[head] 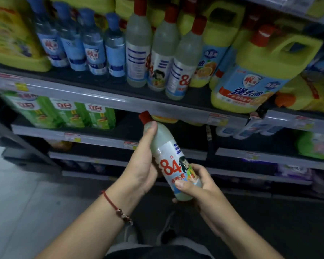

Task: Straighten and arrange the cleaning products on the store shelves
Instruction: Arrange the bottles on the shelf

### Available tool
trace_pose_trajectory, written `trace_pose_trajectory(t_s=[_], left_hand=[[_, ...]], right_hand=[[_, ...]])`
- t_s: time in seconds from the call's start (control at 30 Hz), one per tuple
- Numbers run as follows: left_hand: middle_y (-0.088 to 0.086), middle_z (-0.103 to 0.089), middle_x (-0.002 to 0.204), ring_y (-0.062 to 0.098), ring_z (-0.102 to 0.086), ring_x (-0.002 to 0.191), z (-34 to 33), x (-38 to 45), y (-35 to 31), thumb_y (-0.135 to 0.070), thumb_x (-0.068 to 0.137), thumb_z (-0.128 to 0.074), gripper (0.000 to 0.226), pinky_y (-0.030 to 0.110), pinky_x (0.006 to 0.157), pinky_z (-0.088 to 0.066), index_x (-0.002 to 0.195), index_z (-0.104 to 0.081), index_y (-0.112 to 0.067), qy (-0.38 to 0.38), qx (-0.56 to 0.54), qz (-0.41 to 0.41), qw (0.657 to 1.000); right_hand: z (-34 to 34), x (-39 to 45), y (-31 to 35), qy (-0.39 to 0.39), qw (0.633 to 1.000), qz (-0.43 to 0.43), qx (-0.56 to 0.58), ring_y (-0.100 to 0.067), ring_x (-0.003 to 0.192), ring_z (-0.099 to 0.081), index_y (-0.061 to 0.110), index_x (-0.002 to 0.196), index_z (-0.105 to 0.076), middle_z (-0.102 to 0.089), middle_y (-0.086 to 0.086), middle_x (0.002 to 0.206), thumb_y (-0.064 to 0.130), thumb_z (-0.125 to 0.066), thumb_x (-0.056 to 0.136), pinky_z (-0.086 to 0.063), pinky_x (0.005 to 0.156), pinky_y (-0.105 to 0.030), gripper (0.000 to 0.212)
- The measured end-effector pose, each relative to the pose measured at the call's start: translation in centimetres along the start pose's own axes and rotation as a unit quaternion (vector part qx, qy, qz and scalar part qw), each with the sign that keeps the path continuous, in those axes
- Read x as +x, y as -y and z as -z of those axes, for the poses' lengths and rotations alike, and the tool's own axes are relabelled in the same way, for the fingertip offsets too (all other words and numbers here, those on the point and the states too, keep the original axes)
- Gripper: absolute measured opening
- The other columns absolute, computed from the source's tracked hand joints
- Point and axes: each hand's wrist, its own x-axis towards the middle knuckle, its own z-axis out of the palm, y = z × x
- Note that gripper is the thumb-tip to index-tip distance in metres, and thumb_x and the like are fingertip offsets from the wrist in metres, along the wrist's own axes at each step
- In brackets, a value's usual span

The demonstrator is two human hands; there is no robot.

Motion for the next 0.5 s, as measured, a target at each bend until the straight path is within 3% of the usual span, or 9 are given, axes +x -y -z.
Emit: trace_pose_trajectory(t_s=[0.1, 0.17, 0.27, 0.4, 0.5], left_hand=[[0.008, -0.070, 0.112, 0.022, -0.071, 0.100, -2.0, -0.5, 0.0, -0.057, 0.076, -0.072, 0.068, 0.042, 0.090, -0.058, 0.130, -0.057, -0.020, 0.025, 0.098, -0.027, 0.994], [0.006, -0.072, 0.112, 0.023, -0.071, 0.103, -3.8, -0.8, 0.1, -0.050, 0.076, -0.077, 0.058, 0.043, 0.091, -0.057, 0.125, -0.057, -0.025, 0.051, 0.158, -0.050, 0.985], [0.008, -0.073, 0.117, 0.027, -0.071, 0.108, -6.4, -1.2, 1.1, -0.040, 0.076, -0.071, 0.052, 0.046, 0.094, -0.057, 0.124, -0.056, -0.028, 0.102, 0.238, -0.079, 0.963], [0.006, -0.069, 0.122, 0.021, -0.073, 0.104, -9.8, -2.3, 3.7, -0.033, 0.073, -0.069, 0.064, 0.035, 0.084, -0.060, 0.133, -0.048, -0.029, 0.173, 0.322, -0.097, 0.926], [0.001, -0.066, 0.126, 0.019, -0.069, 0.111, -12.7, -3.5, 6.6, -0.030, 0.074, -0.071, 0.070, 0.042, 0.093, -0.059, 0.139, -0.045, -0.036, 0.213, 0.382, -0.103, 0.893]], right_hand=[[0.8, 0.1, 0.5, -0.019, 1.000, 0.012, -0.018, -0.024, 0.100, -0.072, 0.019, 0.123, -0.057, -0.073, -0.009, 0.113, 0.032, -0.088, 0.056, -0.061, 0.083, -0.046, 0.075], [2.0, -0.2, 0.9, -0.030, 0.999, 0.027, -0.016, -0.025, 0.103, -0.072, 0.020, 0.124, -0.057, -0.074, -0.007, 0.113, 0.038, -0.088, 0.053, -0.060, 0.087, -0.045, 0.079], [4.6, -1.1, 1.2, -0.037, 0.998, 0.040, -0.002, -0.026, 0.107, -0.070, 0.022, 0.125, -0.059, -0.074, -0.006, 0.114, 0.042, -0.088, 0.056, -0.055, 0.097, -0.053, 0.077], [9.2, -3.4, 1.2, -0.041, 0.998, 0.043, 0.020, -0.032, 0.111, -0.067, 0.022, 0.124, -0.063, -0.074, -0.007, 0.115, 0.044, -0.086, 0.060, -0.048, 0.104, -0.058, 0.071], [13.7, -5.6, 0.9, -0.035, 0.996, 0.028, 0.078, -0.030, 0.108, -0.068, 0.018, 0.122, -0.067, -0.074, -0.011, 0.114, 0.038, -0.084, 0.063, -0.049, 0.103, -0.058, 0.065]])
